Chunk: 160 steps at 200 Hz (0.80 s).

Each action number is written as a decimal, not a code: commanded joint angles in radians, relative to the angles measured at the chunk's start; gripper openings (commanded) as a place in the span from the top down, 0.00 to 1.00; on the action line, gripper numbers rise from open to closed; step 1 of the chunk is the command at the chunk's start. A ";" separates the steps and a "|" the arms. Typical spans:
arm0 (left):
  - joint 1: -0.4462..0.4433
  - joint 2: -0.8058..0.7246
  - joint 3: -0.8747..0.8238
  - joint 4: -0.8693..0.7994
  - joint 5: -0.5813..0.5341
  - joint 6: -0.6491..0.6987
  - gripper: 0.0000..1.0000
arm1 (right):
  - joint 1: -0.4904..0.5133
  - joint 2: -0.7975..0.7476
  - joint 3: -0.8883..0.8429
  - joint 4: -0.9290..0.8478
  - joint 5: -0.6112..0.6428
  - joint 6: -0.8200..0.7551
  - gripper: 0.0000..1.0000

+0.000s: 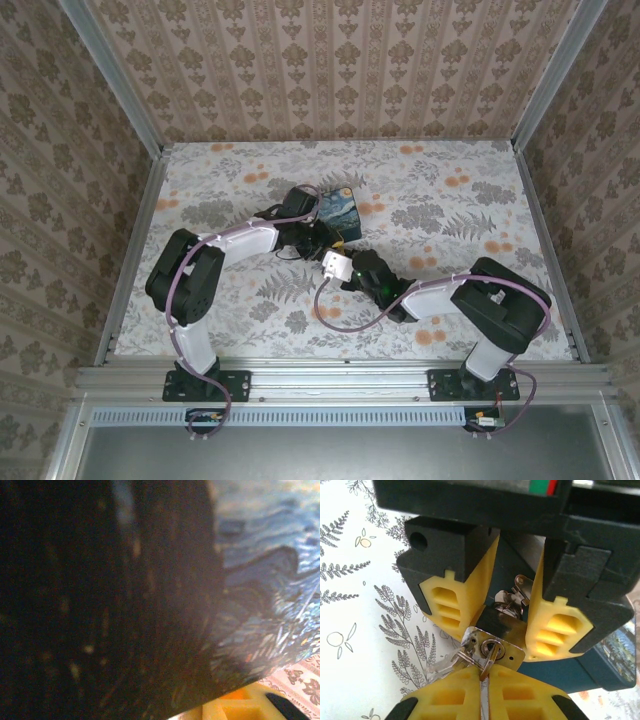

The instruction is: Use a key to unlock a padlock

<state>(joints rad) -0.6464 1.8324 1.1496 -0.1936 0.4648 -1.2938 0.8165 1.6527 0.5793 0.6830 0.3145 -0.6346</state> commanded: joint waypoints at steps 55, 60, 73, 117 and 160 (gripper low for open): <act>-0.008 0.004 -0.017 -0.092 0.057 -0.087 1.00 | 0.007 -0.156 0.135 -0.338 -0.075 0.519 0.88; -0.008 0.004 -0.016 -0.092 0.058 -0.087 1.00 | 0.007 -0.157 0.133 -0.338 -0.077 0.536 0.87; -0.008 0.006 -0.019 -0.089 0.058 -0.087 1.00 | 0.007 -0.155 0.135 -0.347 -0.074 0.561 0.85; -0.009 0.004 -0.027 -0.077 0.059 -0.092 1.00 | 0.006 -0.125 0.162 -0.363 -0.061 0.607 0.88; -0.007 -0.004 -0.030 -0.076 0.058 -0.093 1.00 | -0.005 -0.088 0.194 -0.385 -0.061 0.705 0.96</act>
<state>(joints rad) -0.6491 1.8256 1.1496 -0.1905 0.4831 -1.3346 0.8185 1.5463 0.7387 0.3141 0.2554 -0.0219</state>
